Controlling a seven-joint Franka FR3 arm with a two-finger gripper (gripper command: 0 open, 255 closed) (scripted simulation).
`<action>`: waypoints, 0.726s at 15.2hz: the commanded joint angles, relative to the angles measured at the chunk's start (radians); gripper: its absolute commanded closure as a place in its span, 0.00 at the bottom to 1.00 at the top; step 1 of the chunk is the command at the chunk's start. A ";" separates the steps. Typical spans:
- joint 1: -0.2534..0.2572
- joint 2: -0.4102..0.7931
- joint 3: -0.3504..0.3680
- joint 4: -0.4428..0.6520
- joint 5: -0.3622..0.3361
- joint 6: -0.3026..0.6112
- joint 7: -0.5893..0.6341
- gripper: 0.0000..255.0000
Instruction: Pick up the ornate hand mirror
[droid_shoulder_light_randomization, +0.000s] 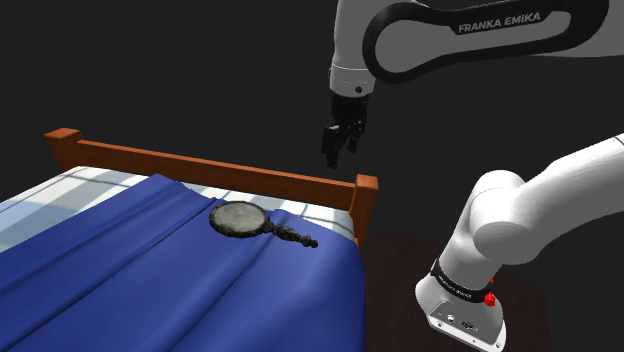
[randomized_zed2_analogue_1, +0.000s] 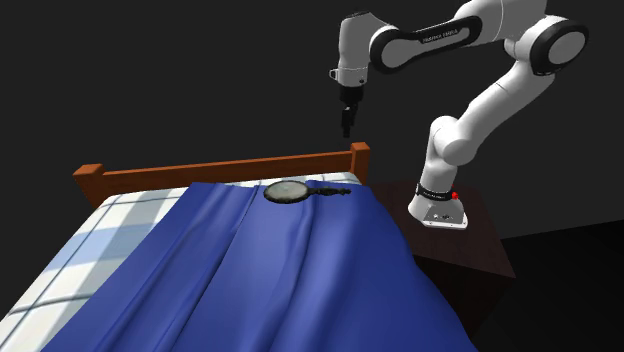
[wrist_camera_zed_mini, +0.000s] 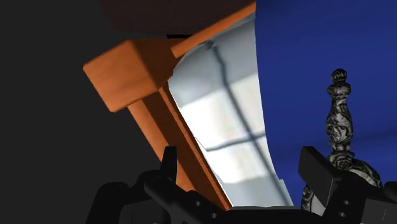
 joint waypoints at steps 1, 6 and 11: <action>0.015 0.050 0.020 -0.003 0.015 0.061 0.004 0.00; 0.056 0.175 0.081 0.002 0.047 0.196 0.027 0.00; 0.090 0.316 0.143 0.034 0.059 0.323 0.053 0.00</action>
